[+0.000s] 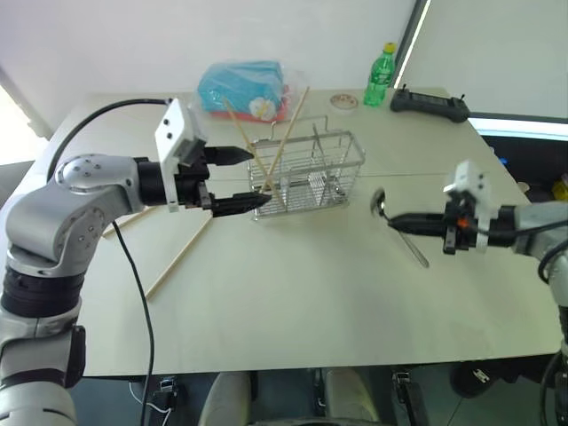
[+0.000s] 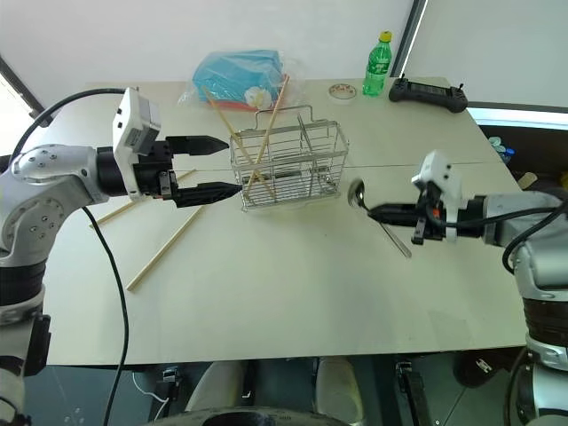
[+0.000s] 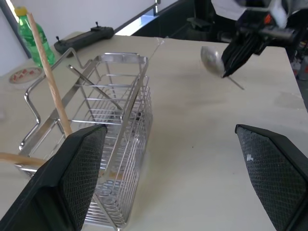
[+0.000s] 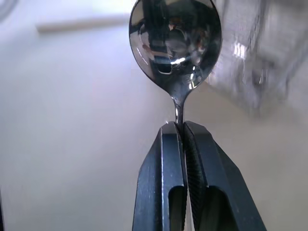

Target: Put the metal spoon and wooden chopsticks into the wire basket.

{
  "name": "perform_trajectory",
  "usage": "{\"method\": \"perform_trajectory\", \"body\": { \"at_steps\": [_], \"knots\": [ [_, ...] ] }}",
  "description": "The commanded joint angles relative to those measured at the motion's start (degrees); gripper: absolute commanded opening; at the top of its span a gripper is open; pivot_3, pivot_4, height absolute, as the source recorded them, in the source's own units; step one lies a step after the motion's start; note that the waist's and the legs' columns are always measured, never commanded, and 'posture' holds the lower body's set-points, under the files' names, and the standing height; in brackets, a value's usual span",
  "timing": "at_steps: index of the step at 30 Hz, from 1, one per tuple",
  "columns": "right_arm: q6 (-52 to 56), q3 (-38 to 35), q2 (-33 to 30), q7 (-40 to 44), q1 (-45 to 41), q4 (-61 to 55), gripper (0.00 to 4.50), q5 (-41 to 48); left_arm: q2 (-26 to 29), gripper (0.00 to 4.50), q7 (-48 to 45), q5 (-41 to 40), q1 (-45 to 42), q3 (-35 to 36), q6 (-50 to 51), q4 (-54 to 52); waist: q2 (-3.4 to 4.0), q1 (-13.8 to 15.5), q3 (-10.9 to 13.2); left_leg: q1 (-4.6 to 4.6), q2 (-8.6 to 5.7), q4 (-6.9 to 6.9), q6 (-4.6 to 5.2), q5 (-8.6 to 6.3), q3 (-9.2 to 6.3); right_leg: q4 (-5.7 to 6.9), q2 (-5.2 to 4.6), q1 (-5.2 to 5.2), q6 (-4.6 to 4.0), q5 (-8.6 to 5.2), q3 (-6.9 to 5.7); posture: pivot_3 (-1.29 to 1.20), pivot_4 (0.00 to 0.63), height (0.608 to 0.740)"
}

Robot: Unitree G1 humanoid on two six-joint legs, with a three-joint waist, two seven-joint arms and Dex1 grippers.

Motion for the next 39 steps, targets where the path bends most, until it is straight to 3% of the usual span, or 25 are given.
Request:
{"method": "perform_trajectory", "body": {
  "at_steps": [1, 6, 12, 18, 23, 26, 33, 39],
  "knots": [
    [6.26, -4.46, 7.65, -13.23, -12.8, -0.69, 0.08, 7.49, -0.81, 4.5, -1.09, 1.95, -2.89, -0.1, -2.92, 1.83, -0.01, -0.11, 0.0, 0.01, 0.0, 0.0, 0.0, 0.0, -0.03, 0.01, 0.03, 0.0, -0.05, 0.03, 0.02, 0.0, 0.15, 0.72],
    [0.83, -2.1, 20.22, -28.48, -26.47, 8.45, 0.08, 3.21, -2.53, 4.5, -2.21, 3.95, -4.99, -0.91, -4.67, 4.44, -0.05, 0.07, -0.03, -0.04, 0.04, -0.17, 0.0, 0.01, -0.14, 0.04, 0.21, -0.2, -0.18, 0.19, 0.1, 0.0, 0.15, 0.72],
    [-12.58, 1.63, 27.64, -35.48, -33.6, 21.93, 0.08, -4.33, -3.4, 4.5, -2.23, 4.51, -5.57, -0.63, -4.85, 4.52, -0.04, -0.12, -0.02, -0.32, 0.02, -0.3, 0.02, 0.0, -0.06, 0.07, 0.2, -0.44, 0.05, 0.31, 0.13, 0.0, 0.15, 0.72],
    [-22.15, 3.33, 29.41, -35.61, -33.26, 32.26, 0.08, -8.33, -2.37, 4.5, -1.27, 4.25, -4.59, 0.73, -4.33, 3.18, -0.04, -0.19, -0.02, -0.27, 0.02, -0.37, 0.07, -0.02, -0.05, 0.05, 0.21, -0.46, 0.06, 0.3, 0.14, 0.0, 0.15, 0.72],
    [-21.59, 4.98, 30.04, -35.21, -28.17, 30.81, 0.08, -8.76, -1.84, 4.5, -0.52, 4.28, -4.59, 1.3, -4.07, 2.75, -0.03, -0.28, -0.01, -0.19, 0.03, -0.34, 0.07, -0.02, -0.07, 0.08, 0.22, -0.46, 0.05, 0.3, 0.15, 0.0, 0.15, 0.72],
    [-19.55, 5.12, 30.41, -35.8, -25.57, 28.48, 0.96, -7.76, -1.99, 4.5, -0.19, 4.49, -4.94, 1.31, -4.08, 2.95, -0.02, -0.3, -0.01, -0.18, 0.03, -0.34, 0.07, -0.02, -0.08, 0.12, 0.23, -0.45, 0.05, 0.3, 0.15, 0.0, 0.15, 0.72],
    [-16.98, 4.78, 30.34, -38.89, -21.85, 23.36, 4.46, -8.23, -2.28, 4.5, -0.42, 4.92, -5.76, 0.9, -4.75, 4.12, -0.01, -0.29, 0.0, -0.18, 0.04, -0.33, 0.07, -0.02, -0.08, 0.11, 0.23, -0.45, 0.05, 0.3, 0.15, 0.0, 0.15, 0.72],
    [-14.19, 2.01, 26.2, -39.34, -23.34, 20.29, 4.46, -6.9, -3.22, 4.5, -1.24, 6.33, -7.49, 0.13, -6.01, 6.84, -0.01, -0.01, 0.0, -0.18, 0.03, -0.32, 0.07, -0.02, -0.09, 0.12, 0.23, -0.45, 0.05, 0.3, 0.15, 0.0, 0.15, 0.72]
  ]
}}
